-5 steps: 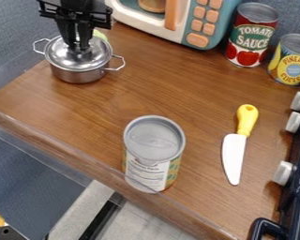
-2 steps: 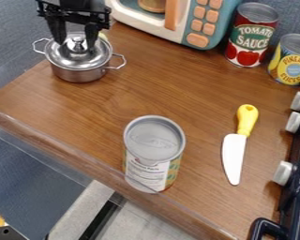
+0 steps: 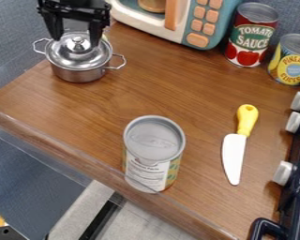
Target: Place pot lid on the silver pot
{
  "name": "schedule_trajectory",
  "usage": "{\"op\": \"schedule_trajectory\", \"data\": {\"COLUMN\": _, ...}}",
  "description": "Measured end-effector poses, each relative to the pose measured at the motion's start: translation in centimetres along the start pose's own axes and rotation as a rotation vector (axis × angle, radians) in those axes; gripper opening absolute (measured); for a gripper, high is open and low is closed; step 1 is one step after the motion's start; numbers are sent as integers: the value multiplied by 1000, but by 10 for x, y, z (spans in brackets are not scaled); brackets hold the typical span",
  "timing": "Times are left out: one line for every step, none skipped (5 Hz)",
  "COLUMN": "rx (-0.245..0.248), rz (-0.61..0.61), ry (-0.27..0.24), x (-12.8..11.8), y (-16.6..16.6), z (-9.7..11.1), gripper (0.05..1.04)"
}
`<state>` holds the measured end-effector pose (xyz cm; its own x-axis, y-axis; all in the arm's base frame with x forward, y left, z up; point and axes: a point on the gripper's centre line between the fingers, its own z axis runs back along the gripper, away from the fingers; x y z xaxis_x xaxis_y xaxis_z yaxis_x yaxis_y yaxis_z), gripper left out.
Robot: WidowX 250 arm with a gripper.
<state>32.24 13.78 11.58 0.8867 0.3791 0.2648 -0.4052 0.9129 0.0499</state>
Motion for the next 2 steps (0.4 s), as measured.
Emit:
{"op": "schedule_trajectory", "data": {"rx": 6, "rz": -18, "ry": -77, "x": 7, "y": -8, "z": 28, "gripper": 1000}}
{"op": "schedule_trajectory", "data": {"rx": 3, "rz": -20, "ry": -80, "x": 8, "y": -10, "z": 29, "gripper": 1000}}
